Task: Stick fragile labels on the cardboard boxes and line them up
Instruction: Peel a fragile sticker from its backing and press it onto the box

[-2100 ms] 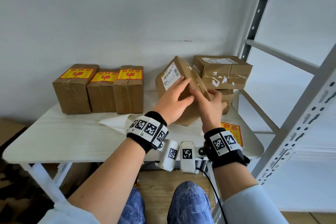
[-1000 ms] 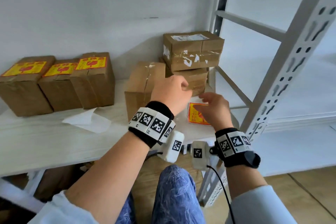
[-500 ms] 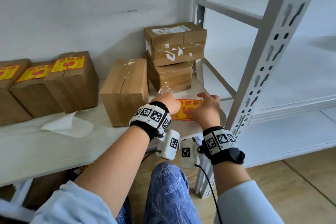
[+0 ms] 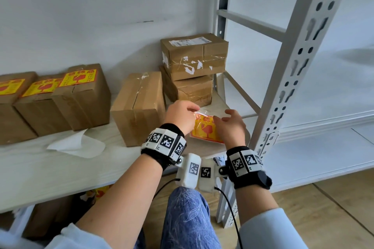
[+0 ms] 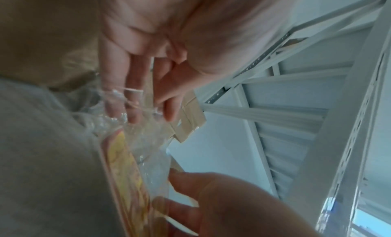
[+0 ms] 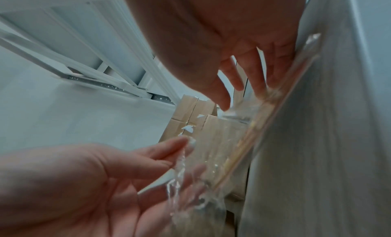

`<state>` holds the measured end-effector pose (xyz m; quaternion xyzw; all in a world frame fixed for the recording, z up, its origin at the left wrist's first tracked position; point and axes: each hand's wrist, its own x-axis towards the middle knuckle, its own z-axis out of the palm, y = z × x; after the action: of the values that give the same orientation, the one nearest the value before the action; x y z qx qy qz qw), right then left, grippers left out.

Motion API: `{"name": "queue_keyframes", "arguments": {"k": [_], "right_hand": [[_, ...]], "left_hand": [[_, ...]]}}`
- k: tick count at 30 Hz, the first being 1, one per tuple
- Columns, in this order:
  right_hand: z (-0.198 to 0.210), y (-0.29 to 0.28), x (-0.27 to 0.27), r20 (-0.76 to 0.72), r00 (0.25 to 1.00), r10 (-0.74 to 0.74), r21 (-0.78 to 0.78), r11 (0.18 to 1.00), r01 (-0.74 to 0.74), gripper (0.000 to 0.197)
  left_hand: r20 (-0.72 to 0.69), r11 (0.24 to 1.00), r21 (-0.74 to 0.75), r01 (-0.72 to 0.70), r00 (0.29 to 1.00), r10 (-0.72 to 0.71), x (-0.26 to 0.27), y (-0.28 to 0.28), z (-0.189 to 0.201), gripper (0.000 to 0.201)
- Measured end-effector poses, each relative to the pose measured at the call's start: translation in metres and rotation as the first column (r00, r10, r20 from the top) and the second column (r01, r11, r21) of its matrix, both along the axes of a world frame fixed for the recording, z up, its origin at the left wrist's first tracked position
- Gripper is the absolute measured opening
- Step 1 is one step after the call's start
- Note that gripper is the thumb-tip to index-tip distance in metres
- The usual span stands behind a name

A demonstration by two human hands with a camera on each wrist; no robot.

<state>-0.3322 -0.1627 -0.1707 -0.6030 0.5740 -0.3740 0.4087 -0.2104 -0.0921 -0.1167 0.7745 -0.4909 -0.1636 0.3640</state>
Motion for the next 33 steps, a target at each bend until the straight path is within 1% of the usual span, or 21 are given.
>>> {"name": "queue_keyframes", "arguments": {"k": [2, 4, 5, 6, 8, 11, 13, 15, 16, 17, 18, 20, 24, 26, 33], "right_hand": [[0.001, 0.002, 0.001, 0.022, 1.000, -0.014, 0.002, 1.000, 0.014, 0.048], [0.003, 0.004, 0.002, 0.018, 1.000, -0.022, 0.013, 1.000, 0.022, 0.049], [0.005, 0.005, 0.002, 0.031, 0.999, -0.013, 0.019, 1.000, 0.012, 0.046], [0.006, 0.005, 0.003, 0.078, 0.997, 0.005, 0.010, 1.000, -0.006, 0.039], [0.010, 0.009, 0.004, 0.261, 0.965, 0.037, 0.002, 0.999, -0.039, 0.028], [0.019, 0.012, 0.003, 0.460, 0.888, -0.006, -0.042, 0.999, 0.029, 0.021], [0.027, 0.014, 0.000, 0.545, 0.838, -0.017, -0.092, 0.993, 0.080, 0.022], [0.035, 0.018, -0.002, 0.599, 0.800, 0.006, -0.144, 0.984, 0.101, 0.026], [0.038, 0.019, -0.002, 0.620, 0.784, 0.024, -0.164, 0.981, 0.100, 0.027], [0.041, 0.021, -0.002, 0.634, 0.772, 0.042, -0.179, 0.979, 0.094, 0.027], [0.042, 0.021, -0.002, 0.642, 0.765, 0.058, -0.189, 0.978, 0.084, 0.026], [0.043, 0.023, -0.002, 0.641, 0.763, 0.082, -0.205, 0.976, 0.067, 0.025], [0.045, 0.026, -0.001, 0.644, 0.761, 0.082, -0.230, 0.969, 0.089, 0.025], [0.044, 0.026, 0.000, 0.648, 0.757, 0.076, -0.227, 0.969, 0.097, 0.024], [0.039, 0.024, 0.003, 0.650, 0.755, 0.083, -0.240, 0.966, 0.100, 0.023]], "left_hand": [[-0.079, 0.990, -0.138, -0.005, 0.997, -0.006, 0.001, 0.006, 0.005, 0.045], [-0.149, 0.965, -0.263, -0.014, 0.989, -0.026, 0.001, 0.010, 0.010, 0.041], [-0.180, 0.949, -0.314, -0.014, 0.983, -0.045, 0.000, 0.012, 0.013, 0.042], [-0.205, 0.936, -0.352, -0.012, 0.977, -0.064, -0.001, 0.014, 0.017, 0.043], [-0.214, 0.909, -0.416, -0.007, 0.973, -0.090, -0.001, 0.017, 0.021, 0.044], [-0.161, 0.866, -0.498, -0.048, 0.986, -0.037, 0.003, 0.021, 0.022, 0.033], [-0.142, 0.865, -0.491, -0.101, 0.989, 0.034, 0.008, 0.023, 0.021, 0.032], [-0.091, 0.889, -0.444, -0.114, 0.993, 0.081, 0.009, 0.026, 0.021, 0.031], [-0.079, 0.901, -0.423, -0.097, 0.994, 0.070, 0.010, 0.027, 0.021, 0.025], [-0.089, 0.910, -0.406, -0.080, 0.995, 0.047, 0.011, 0.028, 0.022, 0.018], [-0.119, 0.915, -0.397, -0.073, 0.993, 0.028, 0.011, 0.029, 0.023, 0.016], [-0.185, 0.915, -0.395, -0.080, 0.983, 0.006, 0.011, 0.033, 0.027, 0.017], [-0.209, 0.906, -0.420, -0.051, 0.977, -0.042, 0.009, 0.039, 0.033, 0.007], [-0.231, 0.906, -0.420, -0.059, 0.972, -0.043, 0.008, 0.041, 0.033, 0.008], [-0.161, 0.907, -0.416, -0.059, 0.987, -0.010, 0.006, 0.043, 0.032, 0.016]]}}
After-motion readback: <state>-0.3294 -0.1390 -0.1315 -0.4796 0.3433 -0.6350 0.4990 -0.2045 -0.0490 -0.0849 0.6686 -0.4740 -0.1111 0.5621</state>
